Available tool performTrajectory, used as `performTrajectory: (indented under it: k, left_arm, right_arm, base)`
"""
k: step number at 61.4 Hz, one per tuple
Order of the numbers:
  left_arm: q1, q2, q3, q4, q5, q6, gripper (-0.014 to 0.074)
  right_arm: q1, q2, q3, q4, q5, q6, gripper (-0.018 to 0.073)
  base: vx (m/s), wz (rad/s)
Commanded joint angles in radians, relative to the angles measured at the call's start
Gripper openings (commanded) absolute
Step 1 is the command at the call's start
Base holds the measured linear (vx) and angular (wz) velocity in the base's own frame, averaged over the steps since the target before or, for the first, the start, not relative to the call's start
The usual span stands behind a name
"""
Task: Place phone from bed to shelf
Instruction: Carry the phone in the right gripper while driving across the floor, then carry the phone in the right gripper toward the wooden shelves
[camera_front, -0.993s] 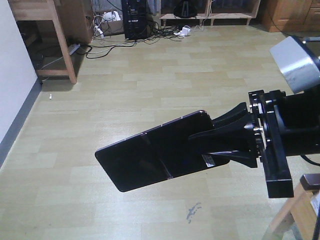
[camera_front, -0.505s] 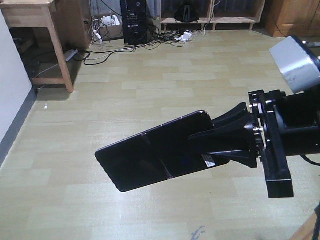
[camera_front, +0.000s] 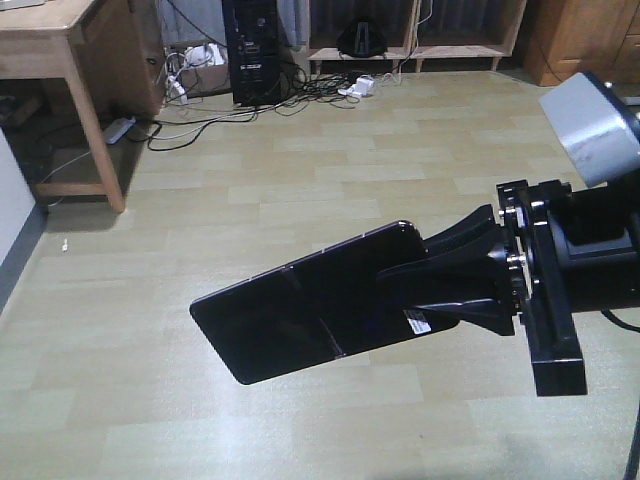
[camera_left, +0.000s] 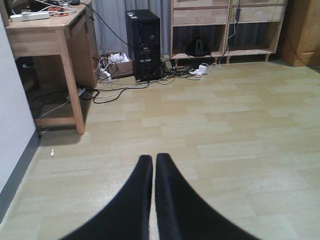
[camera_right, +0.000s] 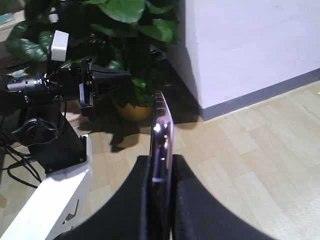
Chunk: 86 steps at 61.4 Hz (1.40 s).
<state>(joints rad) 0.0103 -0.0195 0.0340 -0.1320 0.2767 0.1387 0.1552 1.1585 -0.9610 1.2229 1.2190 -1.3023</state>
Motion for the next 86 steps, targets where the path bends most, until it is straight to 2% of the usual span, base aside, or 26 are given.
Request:
performTrajectory:
  k: [1, 86]
  left_arm:
    - [-0.003, -0.005, 0.002, -0.007, -0.073, -0.004, 0.0001]
    - [-0.003, -0.005, 0.002, -0.007, -0.073, -0.004, 0.0001]
  right_arm:
    - [-0.002, -0.021, -0.027, 0.095, 0.072, 0.002, -0.0001]
    - [-0.002, -0.021, -0.027, 0.095, 0.072, 0.002, -0.0001]
  base:
    - [0.31, -0.11]
    - [0.33, -0.14]
